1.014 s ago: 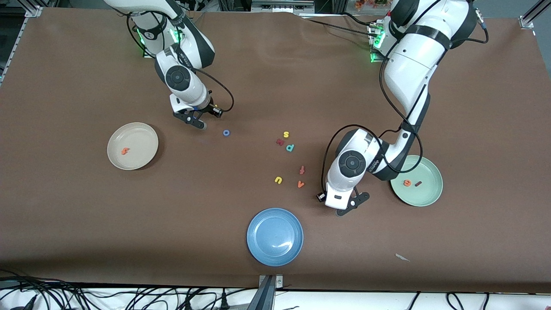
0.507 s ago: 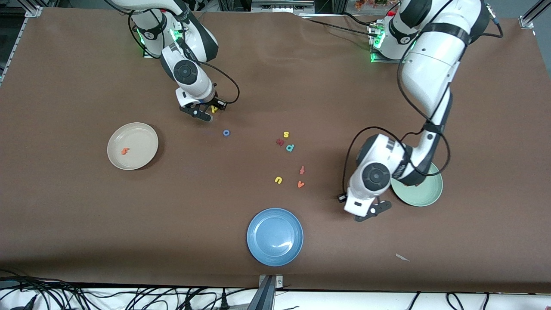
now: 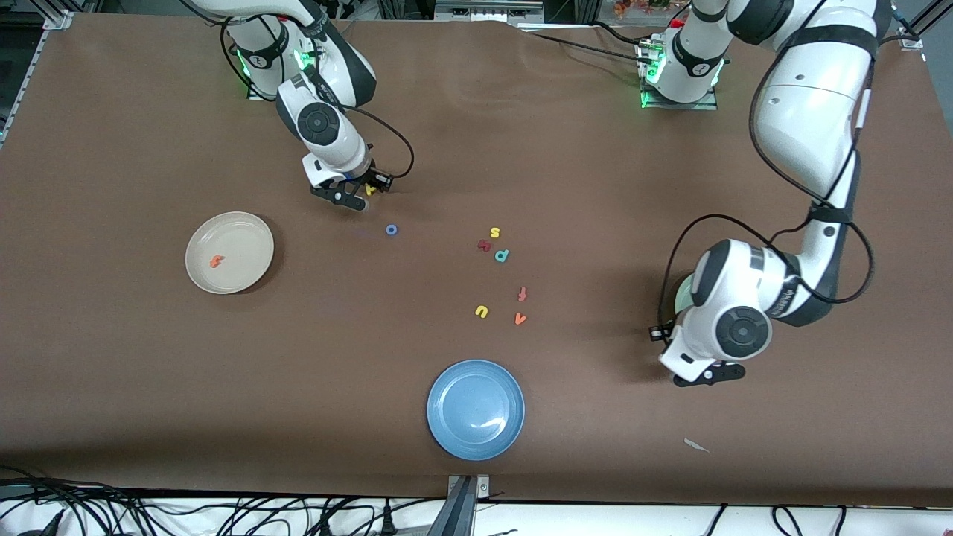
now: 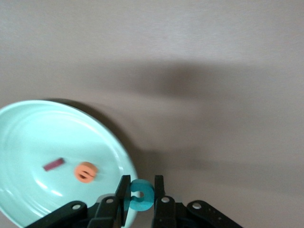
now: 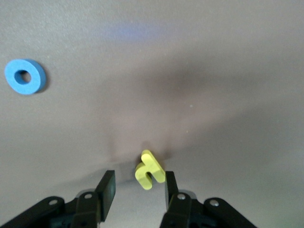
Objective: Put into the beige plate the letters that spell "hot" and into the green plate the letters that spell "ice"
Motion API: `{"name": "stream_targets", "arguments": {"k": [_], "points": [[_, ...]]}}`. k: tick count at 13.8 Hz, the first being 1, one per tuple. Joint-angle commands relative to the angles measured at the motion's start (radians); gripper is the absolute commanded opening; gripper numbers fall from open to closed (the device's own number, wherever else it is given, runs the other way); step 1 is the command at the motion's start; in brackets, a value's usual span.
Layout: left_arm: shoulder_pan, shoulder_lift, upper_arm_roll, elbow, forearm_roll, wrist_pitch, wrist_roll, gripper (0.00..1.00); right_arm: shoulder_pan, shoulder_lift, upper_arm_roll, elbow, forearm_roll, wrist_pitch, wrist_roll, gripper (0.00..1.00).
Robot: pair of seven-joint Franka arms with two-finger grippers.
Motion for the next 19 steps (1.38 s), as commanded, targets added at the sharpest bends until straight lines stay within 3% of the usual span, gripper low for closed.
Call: {"name": "stream_targets", "arguments": {"k": [1, 5, 6, 7, 8, 12, 14, 19], "points": [[0.075, -0.071, -0.007, -0.082, -0.022, -0.008, 0.173, 0.14, -0.003, -0.013, -0.015, -0.017, -0.01, 0.025, -0.086, 0.5], [0.143, -0.08, -0.008, -0.14, -0.025, -0.008, 0.294, 0.15, -0.001, 0.016, -0.016, -0.027, -0.011, 0.074, -0.205, 0.51], [0.154, -0.08, -0.01, -0.142, -0.022, -0.008, 0.32, 0.27, -0.003, 0.023, -0.015, -0.032, -0.011, 0.081, -0.227, 0.51], [0.155, -0.081, -0.01, -0.139, -0.023, -0.01, 0.356, 0.54, -0.001, 0.024, -0.015, -0.04, -0.011, 0.083, -0.256, 0.51], [0.155, -0.081, -0.01, -0.134, -0.023, -0.016, 0.359, 1.0, -0.001, 0.021, -0.015, -0.047, -0.011, 0.086, -0.276, 0.51], [0.152, -0.109, -0.01, -0.125, -0.025, -0.022, 0.35, 1.0, -0.003, 0.021, -0.015, -0.055, -0.011, 0.086, -0.33, 0.5], [0.155, -0.124, -0.01, -0.125, -0.025, -0.034, 0.348, 1.0, -0.001, 0.021, -0.015, -0.055, -0.011, 0.084, -0.33, 0.45], [0.181, -0.173, -0.007, -0.125, -0.025, -0.079, 0.348, 1.0, -0.003, 0.015, -0.015, -0.055, -0.011, 0.078, -0.328, 0.2]]}}
